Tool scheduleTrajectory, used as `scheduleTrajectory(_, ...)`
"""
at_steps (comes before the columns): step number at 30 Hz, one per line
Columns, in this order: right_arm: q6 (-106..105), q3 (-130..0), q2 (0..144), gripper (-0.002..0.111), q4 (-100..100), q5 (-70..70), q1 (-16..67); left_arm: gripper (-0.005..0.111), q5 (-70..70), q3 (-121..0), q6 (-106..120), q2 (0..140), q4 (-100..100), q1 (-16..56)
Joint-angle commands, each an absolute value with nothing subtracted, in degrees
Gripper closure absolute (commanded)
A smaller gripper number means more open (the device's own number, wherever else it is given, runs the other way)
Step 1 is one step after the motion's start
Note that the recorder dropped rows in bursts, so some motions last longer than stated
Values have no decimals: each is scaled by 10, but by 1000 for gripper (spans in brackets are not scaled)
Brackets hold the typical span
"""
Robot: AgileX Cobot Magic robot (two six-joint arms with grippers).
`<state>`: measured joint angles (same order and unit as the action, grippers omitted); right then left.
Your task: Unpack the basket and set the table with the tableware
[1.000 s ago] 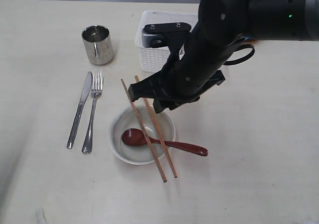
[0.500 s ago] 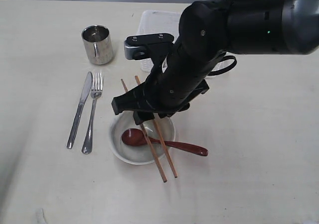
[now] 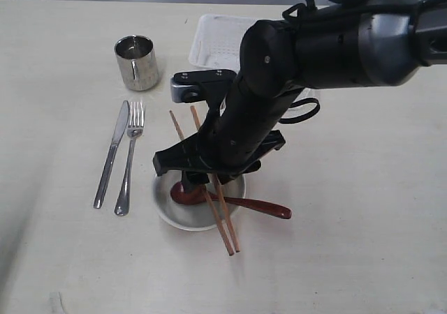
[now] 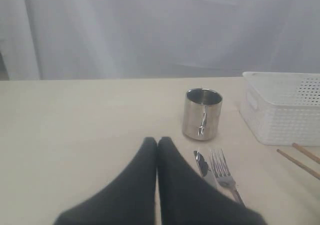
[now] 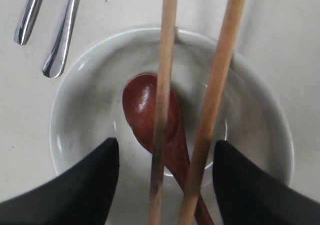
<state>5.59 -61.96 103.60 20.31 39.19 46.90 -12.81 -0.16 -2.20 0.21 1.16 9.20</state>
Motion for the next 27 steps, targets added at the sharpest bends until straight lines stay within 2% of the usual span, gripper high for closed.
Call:
scheduleTrajectory(1, 35, -620, 1036, 54, 217, 388, 465, 107, -122, 0, -22, 0, 18, 93)
scheduleTrajectory(27, -56, -620, 1035, 55, 268, 380, 462, 107, -122, 0, -22, 0, 18, 93)
